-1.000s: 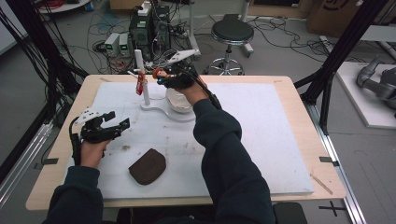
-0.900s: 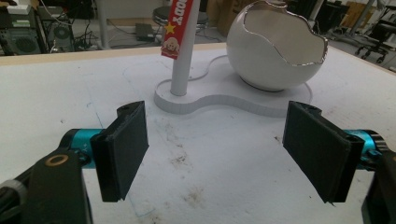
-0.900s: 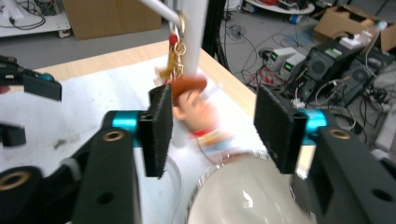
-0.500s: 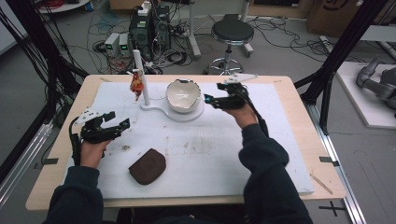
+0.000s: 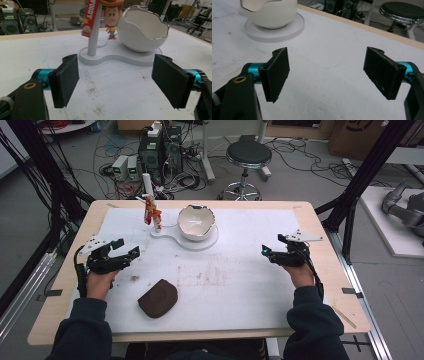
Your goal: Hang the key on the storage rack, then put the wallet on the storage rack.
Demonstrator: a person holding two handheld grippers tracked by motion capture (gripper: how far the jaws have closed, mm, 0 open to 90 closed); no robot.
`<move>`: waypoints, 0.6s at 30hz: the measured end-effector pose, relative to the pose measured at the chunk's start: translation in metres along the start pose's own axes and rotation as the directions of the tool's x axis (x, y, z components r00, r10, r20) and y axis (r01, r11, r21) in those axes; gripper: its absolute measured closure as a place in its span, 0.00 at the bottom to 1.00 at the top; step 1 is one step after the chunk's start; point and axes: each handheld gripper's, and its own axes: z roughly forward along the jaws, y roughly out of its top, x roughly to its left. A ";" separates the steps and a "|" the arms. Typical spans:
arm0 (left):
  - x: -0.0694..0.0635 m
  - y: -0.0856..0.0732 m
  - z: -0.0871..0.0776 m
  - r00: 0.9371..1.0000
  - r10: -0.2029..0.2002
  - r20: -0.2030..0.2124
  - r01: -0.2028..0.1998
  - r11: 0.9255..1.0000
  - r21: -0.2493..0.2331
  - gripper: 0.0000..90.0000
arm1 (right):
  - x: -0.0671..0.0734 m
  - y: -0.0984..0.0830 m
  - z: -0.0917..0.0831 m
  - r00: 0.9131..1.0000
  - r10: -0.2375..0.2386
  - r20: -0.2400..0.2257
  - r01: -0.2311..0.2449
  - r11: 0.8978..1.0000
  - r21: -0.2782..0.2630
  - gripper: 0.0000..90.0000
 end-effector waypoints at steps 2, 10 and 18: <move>-0.001 0.000 0.001 1.000 0.002 0.002 -0.002 1.000 -0.002 0.25 | -0.004 -0.005 -0.004 1.000 0.011 0.014 -0.011 1.000 0.008 0.24; 0.000 -0.001 0.003 1.000 0.003 0.002 -0.003 1.000 0.004 0.26 | -0.006 -0.010 -0.010 0.999 0.032 0.028 -0.032 0.999 0.006 0.24; -0.002 -0.001 0.006 0.999 -0.005 0.032 0.004 1.000 0.017 0.26 | -0.005 -0.011 -0.011 0.999 0.036 0.031 -0.037 0.999 0.007 0.24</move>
